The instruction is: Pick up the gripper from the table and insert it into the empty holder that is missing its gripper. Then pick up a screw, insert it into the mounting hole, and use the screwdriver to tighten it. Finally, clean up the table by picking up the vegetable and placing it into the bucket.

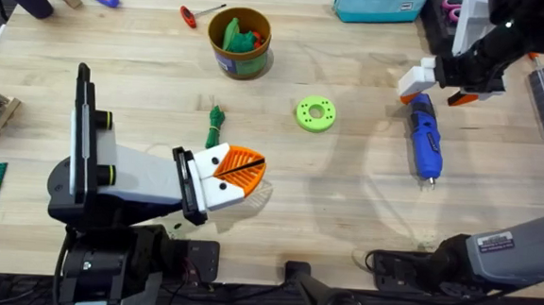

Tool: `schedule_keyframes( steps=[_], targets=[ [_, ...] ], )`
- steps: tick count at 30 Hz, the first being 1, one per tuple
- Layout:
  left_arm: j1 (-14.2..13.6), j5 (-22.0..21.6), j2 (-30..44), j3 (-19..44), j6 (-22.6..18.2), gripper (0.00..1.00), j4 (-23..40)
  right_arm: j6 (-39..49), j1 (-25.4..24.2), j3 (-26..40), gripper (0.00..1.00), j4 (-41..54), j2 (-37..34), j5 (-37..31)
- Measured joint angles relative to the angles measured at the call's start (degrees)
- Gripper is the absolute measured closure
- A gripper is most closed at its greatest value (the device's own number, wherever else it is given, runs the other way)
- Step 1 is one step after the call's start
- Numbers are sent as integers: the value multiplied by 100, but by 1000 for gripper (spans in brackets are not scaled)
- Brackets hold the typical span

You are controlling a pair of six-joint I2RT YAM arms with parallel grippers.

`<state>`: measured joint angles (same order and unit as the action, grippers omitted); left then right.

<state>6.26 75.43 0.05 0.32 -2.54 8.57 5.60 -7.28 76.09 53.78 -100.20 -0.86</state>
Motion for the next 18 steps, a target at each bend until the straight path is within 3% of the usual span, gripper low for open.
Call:
schedule_keyframes(
  steps=[18],
  targets=[
    [0,3,1,0,1,994,3,382,86,-2,55,629,-49,512]
  ],
)
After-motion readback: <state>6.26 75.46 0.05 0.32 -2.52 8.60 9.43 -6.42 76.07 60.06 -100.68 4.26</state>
